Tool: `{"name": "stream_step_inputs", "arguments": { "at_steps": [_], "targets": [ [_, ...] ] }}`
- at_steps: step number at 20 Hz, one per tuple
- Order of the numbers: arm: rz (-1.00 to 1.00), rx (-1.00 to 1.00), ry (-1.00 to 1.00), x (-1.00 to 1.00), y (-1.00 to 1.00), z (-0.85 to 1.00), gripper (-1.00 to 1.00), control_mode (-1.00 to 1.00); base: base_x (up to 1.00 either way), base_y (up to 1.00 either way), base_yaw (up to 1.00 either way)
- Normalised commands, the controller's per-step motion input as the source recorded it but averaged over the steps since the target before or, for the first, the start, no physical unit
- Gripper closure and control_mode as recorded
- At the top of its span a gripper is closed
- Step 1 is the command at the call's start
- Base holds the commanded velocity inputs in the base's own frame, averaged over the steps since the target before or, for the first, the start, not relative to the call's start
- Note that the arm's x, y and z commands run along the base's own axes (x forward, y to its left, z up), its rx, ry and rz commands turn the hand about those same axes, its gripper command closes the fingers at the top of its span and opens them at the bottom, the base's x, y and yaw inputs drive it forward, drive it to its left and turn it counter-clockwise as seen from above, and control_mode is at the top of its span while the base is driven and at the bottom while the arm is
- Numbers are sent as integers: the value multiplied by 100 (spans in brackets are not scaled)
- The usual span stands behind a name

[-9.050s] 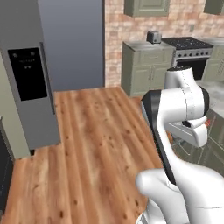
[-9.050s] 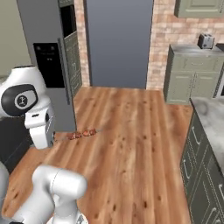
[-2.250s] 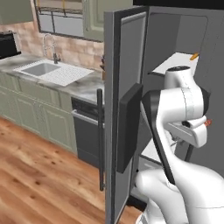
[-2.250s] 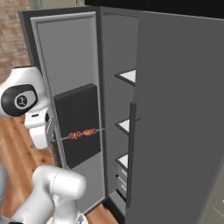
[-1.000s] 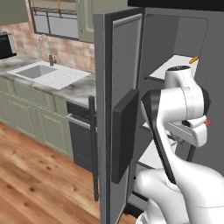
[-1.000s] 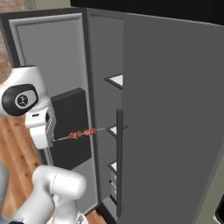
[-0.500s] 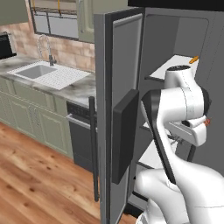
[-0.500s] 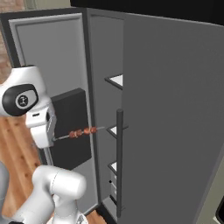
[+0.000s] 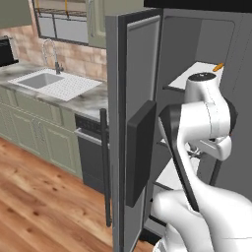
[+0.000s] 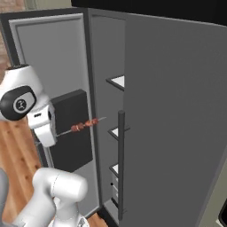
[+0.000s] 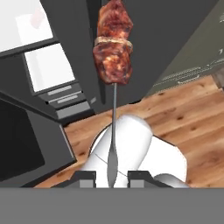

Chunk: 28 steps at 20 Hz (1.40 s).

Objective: Store the kebab skewer in the freezer for long-term storage. Close the freezer door after placing the cooked food.

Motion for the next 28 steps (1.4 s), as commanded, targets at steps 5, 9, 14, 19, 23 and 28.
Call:
{"name": "stream_step_inputs", "arguments": {
  "at_steps": [5,9,14,19,23,28],
  "targets": [
    [7,-6,-6,6,1,21,100,-100,0,0,0],
    [10,-1,-10,30,0,20,100,-100,0,0,0],
    [11,-4,-4,40,0,36,100,-100,0,0,0],
    [12,-7,0,53,-7,16,100,-100,0,0,0],
    [3,-1,0,39,-31,12,100,-100,0,0,0],
    [0,0,0,44,-31,25,100,-100,0,0,0]
  ]
}}
